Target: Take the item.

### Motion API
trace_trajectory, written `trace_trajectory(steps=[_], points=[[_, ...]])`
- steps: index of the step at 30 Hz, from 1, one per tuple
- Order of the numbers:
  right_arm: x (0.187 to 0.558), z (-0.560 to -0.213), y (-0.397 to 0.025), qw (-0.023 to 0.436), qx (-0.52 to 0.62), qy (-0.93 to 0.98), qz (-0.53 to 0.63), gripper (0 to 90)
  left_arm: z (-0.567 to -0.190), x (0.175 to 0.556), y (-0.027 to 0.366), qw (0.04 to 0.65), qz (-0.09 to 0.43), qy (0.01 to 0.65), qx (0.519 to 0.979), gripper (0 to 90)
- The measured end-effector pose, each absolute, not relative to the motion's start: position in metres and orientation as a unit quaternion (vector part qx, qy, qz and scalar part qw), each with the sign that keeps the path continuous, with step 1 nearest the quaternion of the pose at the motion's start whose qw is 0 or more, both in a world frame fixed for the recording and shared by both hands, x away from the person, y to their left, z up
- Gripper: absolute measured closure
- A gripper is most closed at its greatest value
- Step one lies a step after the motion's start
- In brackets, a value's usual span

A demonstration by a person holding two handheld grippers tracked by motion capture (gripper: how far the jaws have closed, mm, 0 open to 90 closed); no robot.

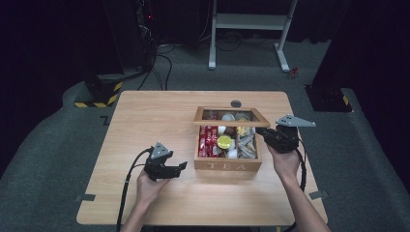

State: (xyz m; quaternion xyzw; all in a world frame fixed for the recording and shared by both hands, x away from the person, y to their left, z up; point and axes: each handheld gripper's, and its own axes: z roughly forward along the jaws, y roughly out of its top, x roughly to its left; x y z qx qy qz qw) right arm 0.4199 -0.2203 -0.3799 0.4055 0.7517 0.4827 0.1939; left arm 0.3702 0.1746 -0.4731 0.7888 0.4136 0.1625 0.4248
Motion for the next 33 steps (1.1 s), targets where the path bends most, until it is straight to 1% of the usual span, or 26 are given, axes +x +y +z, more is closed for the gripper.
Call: trace_trajectory(steps=[12, 33], points=[[0.423, -0.376, -0.220, 0.194, 0.407, 0.750, 0.483, 89.8, -0.455, 0.378, 0.151, 0.441, 0.165, 0.387, 0.793, 27.9], [0.430, -0.369, -0.219, 0.191, 0.410, 0.748, 0.486, 89.8, -0.440, 0.394, 0.111, 0.438, 0.161, 0.351, 0.812, 28.8]])
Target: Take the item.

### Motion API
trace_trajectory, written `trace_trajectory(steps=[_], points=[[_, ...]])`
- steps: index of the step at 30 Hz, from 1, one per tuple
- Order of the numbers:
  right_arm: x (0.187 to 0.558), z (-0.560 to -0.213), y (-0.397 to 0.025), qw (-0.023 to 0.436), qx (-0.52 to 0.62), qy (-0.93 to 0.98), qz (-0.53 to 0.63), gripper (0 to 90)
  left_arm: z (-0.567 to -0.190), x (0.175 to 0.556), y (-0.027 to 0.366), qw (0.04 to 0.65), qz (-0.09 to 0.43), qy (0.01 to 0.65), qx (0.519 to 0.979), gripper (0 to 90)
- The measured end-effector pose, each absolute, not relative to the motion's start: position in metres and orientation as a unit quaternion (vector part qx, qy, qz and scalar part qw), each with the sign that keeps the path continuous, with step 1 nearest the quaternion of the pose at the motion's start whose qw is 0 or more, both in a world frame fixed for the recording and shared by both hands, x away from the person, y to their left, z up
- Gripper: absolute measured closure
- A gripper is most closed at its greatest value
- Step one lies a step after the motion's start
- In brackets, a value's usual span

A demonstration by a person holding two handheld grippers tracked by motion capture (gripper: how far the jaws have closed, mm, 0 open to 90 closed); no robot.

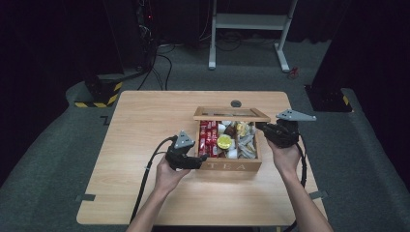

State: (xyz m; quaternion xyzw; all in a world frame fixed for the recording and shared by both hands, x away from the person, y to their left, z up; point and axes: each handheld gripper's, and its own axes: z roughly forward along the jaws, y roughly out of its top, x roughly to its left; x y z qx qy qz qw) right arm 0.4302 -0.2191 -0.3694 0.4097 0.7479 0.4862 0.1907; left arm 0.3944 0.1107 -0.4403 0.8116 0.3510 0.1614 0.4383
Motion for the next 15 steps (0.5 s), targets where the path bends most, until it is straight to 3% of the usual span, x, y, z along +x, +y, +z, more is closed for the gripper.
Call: trace_trajectory(steps=[15], points=[[0.436, -0.367, -0.217, 0.191, 0.411, 0.745, 0.488, 89.8, -0.437, 0.414, 0.073, 0.429, 0.164, 0.334, 0.823, 27.2]])
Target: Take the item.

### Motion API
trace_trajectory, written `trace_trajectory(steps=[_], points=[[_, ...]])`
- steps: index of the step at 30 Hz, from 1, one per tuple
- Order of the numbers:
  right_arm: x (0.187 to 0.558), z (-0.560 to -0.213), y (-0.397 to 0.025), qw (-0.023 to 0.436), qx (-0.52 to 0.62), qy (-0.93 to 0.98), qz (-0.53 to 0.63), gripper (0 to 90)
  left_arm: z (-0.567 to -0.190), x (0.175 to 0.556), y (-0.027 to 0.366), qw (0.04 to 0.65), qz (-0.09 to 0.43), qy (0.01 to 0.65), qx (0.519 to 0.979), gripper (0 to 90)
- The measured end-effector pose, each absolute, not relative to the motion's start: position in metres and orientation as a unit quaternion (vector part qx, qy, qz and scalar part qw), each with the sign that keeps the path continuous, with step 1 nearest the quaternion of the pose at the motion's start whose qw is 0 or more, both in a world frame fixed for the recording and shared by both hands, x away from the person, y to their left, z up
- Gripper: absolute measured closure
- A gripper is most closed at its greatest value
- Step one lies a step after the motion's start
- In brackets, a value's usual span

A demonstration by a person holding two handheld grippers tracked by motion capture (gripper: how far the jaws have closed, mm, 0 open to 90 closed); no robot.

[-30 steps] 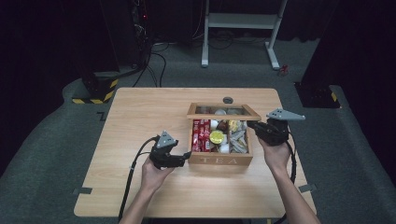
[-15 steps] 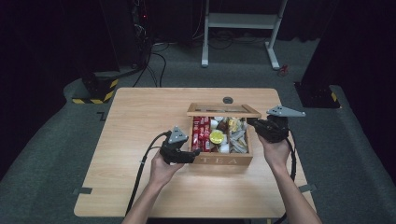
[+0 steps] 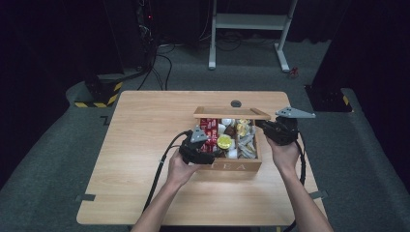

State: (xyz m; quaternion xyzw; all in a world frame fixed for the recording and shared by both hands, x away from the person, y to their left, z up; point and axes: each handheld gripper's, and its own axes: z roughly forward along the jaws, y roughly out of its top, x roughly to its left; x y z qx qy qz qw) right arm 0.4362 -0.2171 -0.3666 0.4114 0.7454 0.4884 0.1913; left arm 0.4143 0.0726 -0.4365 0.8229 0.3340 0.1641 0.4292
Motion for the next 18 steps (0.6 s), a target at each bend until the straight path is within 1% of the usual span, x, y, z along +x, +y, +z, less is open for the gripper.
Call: trace_trajectory(steps=[8, 18], points=[[0.439, -0.366, -0.216, 0.189, 0.414, 0.745, 0.487, 89.9, -0.434, 0.423, 0.062, 0.427, 0.170, 0.337, 0.822, 25.3], [0.444, -0.361, -0.215, 0.191, 0.417, 0.742, 0.488, 89.9, -0.437, 0.433, 0.041, 0.413, 0.167, 0.329, 0.833, 24.4]])
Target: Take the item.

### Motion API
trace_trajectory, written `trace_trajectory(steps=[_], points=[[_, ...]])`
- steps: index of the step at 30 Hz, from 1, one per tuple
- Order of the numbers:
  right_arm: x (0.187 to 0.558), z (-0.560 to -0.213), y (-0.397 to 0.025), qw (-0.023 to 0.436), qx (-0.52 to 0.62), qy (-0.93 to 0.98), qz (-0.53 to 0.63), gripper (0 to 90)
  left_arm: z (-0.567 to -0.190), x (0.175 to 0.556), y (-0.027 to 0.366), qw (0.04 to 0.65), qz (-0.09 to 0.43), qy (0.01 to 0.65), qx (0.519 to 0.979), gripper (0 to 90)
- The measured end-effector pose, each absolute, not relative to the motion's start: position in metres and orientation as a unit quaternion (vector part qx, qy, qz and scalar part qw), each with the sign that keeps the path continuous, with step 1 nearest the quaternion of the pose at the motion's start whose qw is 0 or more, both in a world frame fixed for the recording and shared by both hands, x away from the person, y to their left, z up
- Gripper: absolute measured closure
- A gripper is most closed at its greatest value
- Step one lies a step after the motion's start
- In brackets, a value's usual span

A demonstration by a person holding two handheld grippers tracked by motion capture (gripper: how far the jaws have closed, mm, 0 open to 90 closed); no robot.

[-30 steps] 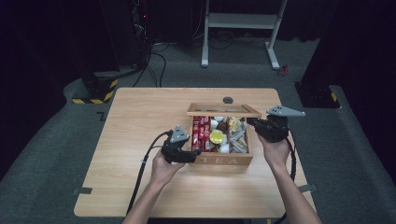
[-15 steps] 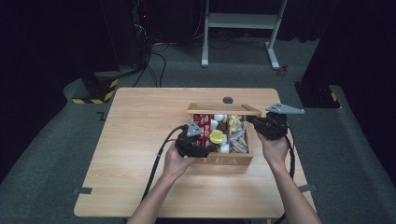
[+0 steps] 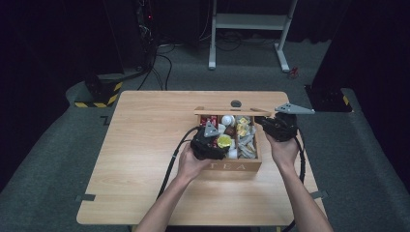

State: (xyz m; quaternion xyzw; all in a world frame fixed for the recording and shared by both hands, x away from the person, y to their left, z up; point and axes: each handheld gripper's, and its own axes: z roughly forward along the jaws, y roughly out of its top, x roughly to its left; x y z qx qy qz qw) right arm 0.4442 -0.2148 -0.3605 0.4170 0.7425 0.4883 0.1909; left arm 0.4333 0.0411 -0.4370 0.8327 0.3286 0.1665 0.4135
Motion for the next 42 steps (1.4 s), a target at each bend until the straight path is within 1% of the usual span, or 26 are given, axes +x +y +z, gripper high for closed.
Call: trace_trajectory(steps=[8, 13, 30, 38, 42], points=[[0.447, -0.359, -0.214, 0.188, 0.420, 0.739, 0.492, 89.8, -0.438, 0.445, 0.027, 0.406, 0.163, 0.328, 0.837, 24.3], [0.449, -0.360, -0.213, 0.187, 0.421, 0.739, 0.492, 89.8, -0.443, 0.451, 0.025, 0.395, 0.165, 0.334, 0.840, 24.4], [0.451, -0.360, -0.211, 0.187, 0.424, 0.741, 0.487, 89.6, -0.451, 0.458, 0.015, 0.365, 0.174, 0.343, 0.847, 24.7], [0.451, -0.359, -0.211, 0.187, 0.424, 0.741, 0.486, 89.6, -0.451, 0.459, 0.014, 0.362, 0.178, 0.343, 0.848, 25.5], [0.451, -0.359, -0.210, 0.187, 0.424, 0.741, 0.486, 89.6, -0.451, 0.460, 0.013, 0.366, 0.170, 0.342, 0.849, 27.1]])
